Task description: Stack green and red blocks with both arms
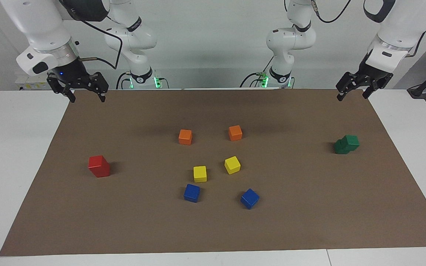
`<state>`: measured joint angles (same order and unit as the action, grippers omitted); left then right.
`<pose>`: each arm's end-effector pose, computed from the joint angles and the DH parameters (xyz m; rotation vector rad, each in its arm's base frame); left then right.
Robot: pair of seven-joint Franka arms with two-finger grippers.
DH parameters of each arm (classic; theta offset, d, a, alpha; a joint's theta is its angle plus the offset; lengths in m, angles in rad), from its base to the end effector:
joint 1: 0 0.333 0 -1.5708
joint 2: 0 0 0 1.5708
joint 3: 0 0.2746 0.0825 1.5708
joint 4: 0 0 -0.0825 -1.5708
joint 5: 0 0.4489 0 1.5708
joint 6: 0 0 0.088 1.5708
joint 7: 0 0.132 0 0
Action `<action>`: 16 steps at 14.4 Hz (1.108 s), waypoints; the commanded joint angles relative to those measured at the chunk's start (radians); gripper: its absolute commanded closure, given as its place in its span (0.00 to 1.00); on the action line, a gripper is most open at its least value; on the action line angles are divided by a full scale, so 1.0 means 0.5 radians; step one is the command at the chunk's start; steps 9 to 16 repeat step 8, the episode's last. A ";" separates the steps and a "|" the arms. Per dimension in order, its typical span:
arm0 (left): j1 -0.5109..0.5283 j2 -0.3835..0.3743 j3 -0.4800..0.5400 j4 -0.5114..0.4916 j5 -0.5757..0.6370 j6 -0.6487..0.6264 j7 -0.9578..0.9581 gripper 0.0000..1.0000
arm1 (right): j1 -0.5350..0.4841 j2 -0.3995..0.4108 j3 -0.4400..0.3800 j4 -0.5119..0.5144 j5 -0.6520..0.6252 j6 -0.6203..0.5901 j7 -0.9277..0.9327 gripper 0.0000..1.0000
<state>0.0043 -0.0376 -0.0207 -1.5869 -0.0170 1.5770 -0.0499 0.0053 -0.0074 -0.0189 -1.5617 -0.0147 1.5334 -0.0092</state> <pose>0.6106 -0.0124 0.5731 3.1237 0.0521 0.0424 0.6131 -0.0104 0.5643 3.1271 -0.0075 -0.0329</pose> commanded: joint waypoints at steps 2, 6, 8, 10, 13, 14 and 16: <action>0.016 0.014 -0.020 0.029 0.016 -0.003 0.002 0.00 | -0.017 -0.062 0.007 -0.076 -0.020 0.007 0.031 0.00; 0.016 0.014 -0.020 0.029 0.016 -0.003 -0.001 0.00 | -0.017 -0.062 0.004 -0.080 -0.023 0.004 0.031 0.00; 0.016 0.014 -0.020 0.029 0.016 -0.003 -0.001 0.00 | -0.017 -0.071 0.007 -0.092 -0.026 0.004 0.037 0.00; 0.016 0.014 -0.020 0.029 0.016 -0.003 -0.001 0.00 | -0.017 -0.071 0.007 -0.092 -0.026 0.004 0.037 0.00; 0.016 0.014 -0.020 0.029 0.016 -0.003 -0.001 0.00 | -0.017 -0.071 0.007 -0.092 -0.026 0.004 0.037 0.00; 0.016 0.014 -0.020 0.029 0.016 -0.003 -0.001 0.00 | -0.017 -0.071 0.007 -0.092 -0.026 0.004 0.037 0.00; 0.016 0.014 -0.020 0.029 0.016 -0.003 -0.001 0.00 | -0.017 -0.071 0.007 -0.092 -0.026 0.004 0.037 0.00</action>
